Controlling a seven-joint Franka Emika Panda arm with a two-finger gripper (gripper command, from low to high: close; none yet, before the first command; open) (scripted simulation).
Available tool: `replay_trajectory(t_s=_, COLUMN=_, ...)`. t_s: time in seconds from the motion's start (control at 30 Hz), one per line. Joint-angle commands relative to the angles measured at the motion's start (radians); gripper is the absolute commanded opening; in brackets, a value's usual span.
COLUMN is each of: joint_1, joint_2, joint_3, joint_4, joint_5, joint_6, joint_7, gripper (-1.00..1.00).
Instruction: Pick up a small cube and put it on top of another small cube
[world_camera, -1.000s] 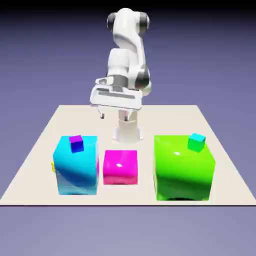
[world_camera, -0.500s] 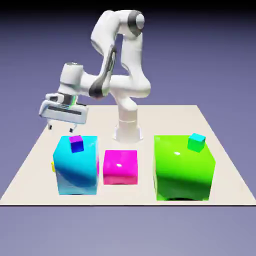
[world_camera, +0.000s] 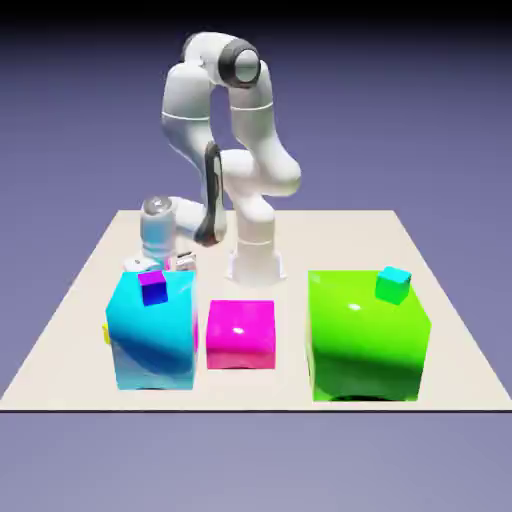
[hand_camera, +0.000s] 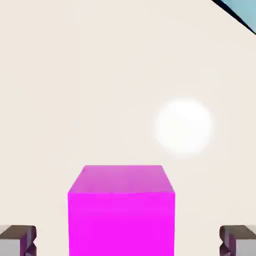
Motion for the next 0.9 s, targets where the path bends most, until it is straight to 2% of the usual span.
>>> replay_trajectory(t_s=0.0, joint_1=-0.006, joint_2=0.036, joint_3=0.007, joint_4=0.006, joint_5=0.006, joint_6=0.031, joint_7=-0.001, gripper=0.00)
replay_trajectory(t_s=0.03, joint_1=-0.008, joint_2=0.046, joint_3=0.009, joint_4=0.007, joint_5=0.008, joint_6=0.039, joint_7=-0.002, gripper=0.00)
replay_trajectory(t_s=0.07, joint_1=-0.008, joint_2=0.046, joint_3=0.009, joint_4=0.007, joint_5=0.008, joint_6=0.039, joint_7=-0.002, gripper=-1.00)
replay_trajectory(t_s=0.4, joint_1=0.046, joint_2=-0.280, joint_3=-0.058, joint_4=-0.044, joint_5=-0.049, joint_6=-0.237, joint_7=0.011, gripper=-1.00)
replay_trajectory(t_s=0.47, joint_1=0.048, joint_2=-0.290, joint_3=-0.060, joint_4=-0.046, joint_5=-0.050, joint_6=-0.246, joint_7=0.011, gripper=-1.00)
replay_trajectory(t_s=0.5, joint_1=0.023, joint_2=-0.293, joint_3=-0.055, joint_4=-0.019, joint_5=-0.067, joint_6=-0.273, joint_7=0.040, gripper=-1.00)
replay_trajectory(t_s=0.87, joint_1=0.260, joint_2=-0.358, joint_3=-0.136, joint_4=0.379, joint_5=-0.020, joint_6=-0.722, joint_7=0.137, gripper=-1.00)
